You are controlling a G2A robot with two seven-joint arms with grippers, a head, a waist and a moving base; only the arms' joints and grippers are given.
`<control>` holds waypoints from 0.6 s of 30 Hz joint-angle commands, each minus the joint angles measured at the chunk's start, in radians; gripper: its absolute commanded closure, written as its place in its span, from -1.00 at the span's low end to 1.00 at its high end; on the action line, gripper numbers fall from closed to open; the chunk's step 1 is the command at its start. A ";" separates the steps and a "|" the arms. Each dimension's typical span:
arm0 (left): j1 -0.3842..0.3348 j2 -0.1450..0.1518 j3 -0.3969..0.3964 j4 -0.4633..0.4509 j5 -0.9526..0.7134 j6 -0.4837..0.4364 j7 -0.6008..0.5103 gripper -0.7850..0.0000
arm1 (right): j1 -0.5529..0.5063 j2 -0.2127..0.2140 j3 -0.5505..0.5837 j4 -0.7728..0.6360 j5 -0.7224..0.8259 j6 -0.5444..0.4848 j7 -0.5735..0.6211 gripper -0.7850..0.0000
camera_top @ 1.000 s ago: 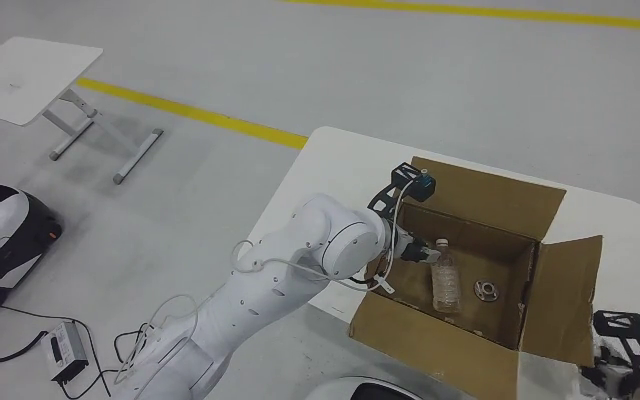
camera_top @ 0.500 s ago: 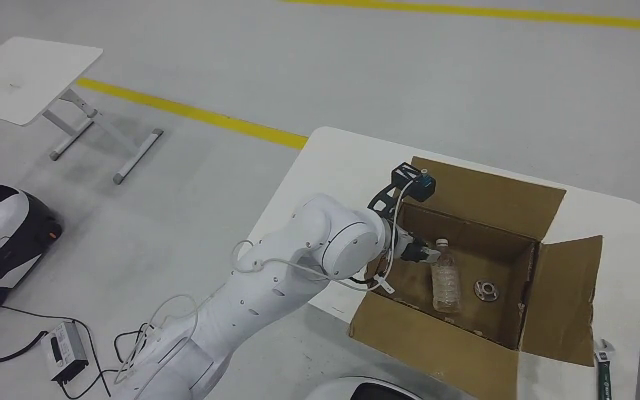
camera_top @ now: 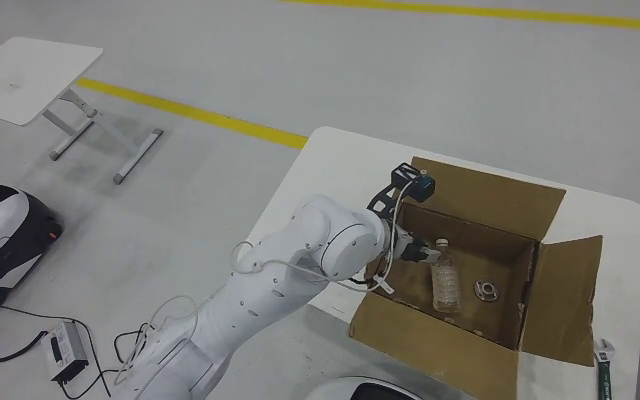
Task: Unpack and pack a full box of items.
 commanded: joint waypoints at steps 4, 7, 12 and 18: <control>0.043 0.014 -0.071 -0.086 0.066 -0.009 0.046 -1.00 | 0.055 0.012 -0.085 0.000 0.045 -0.003 -0.005 1.00; 0.076 0.023 -0.129 -0.128 0.088 -0.003 0.058 -1.00 | 0.106 0.020 -0.172 0.000 0.077 0.017 0.018 1.00; 0.127 0.035 -0.213 -0.162 0.125 0.018 0.054 -1.00 | 0.177 0.027 -0.351 0.000 0.052 0.117 0.061 1.00; 0.136 0.037 -0.226 -0.168 0.131 0.025 0.053 -1.00 | 0.237 0.026 -0.547 0.030 -0.117 0.332 0.073 1.00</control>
